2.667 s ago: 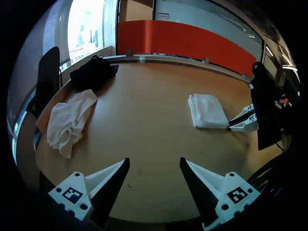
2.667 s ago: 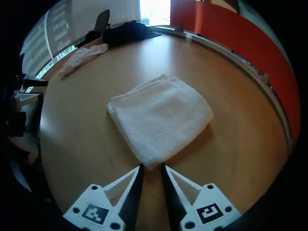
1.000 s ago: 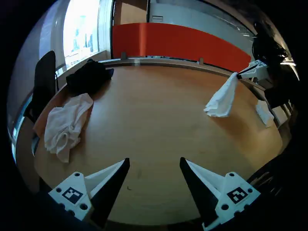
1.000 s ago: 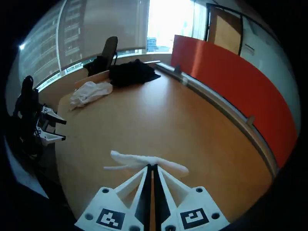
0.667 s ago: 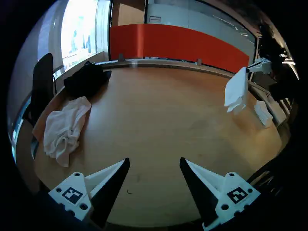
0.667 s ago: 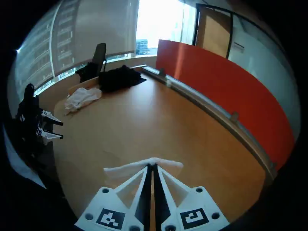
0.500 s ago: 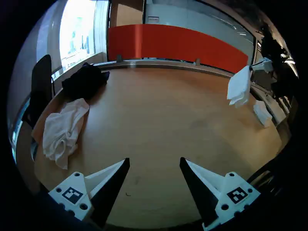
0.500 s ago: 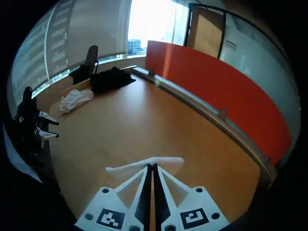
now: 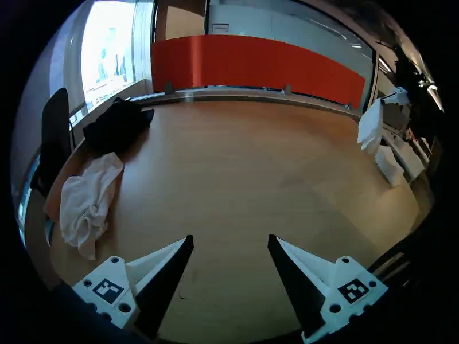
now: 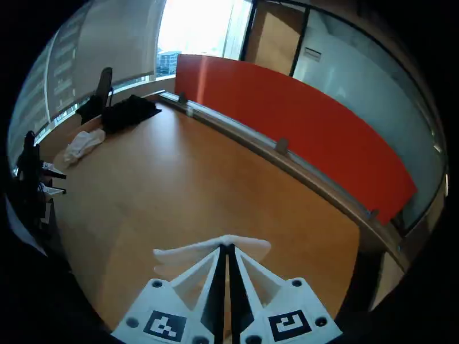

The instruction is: Fold towel

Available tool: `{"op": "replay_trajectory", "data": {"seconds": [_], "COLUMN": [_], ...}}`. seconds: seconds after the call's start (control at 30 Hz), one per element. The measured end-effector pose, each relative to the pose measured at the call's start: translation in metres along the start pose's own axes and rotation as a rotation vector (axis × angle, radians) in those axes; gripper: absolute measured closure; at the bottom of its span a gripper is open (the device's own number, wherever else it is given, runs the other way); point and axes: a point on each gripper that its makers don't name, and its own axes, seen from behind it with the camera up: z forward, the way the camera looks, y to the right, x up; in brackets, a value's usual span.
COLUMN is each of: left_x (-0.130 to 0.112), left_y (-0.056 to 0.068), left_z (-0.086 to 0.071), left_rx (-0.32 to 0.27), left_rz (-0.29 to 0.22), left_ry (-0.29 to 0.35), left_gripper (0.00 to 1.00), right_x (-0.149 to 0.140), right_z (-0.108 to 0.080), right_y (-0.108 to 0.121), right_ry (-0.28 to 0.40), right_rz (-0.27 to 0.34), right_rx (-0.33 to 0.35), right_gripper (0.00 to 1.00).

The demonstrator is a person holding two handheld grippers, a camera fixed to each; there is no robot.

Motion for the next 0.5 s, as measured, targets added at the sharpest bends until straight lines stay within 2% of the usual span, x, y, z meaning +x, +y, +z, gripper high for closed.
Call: {"op": "replay_trajectory", "data": {"seconds": [0.5], "left_x": [0.009], "left_y": [0.016], "left_z": [0.008], "left_rx": [-0.015], "left_rz": [0.034], "left_ry": [-0.009], "left_gripper": [0.03], "right_x": [-0.054], "right_z": [-0.031], "right_y": [0.086], "right_ry": [-0.076], "right_rz": [0.075], "right_rx": [-0.123], "right_gripper": [0.97]}}
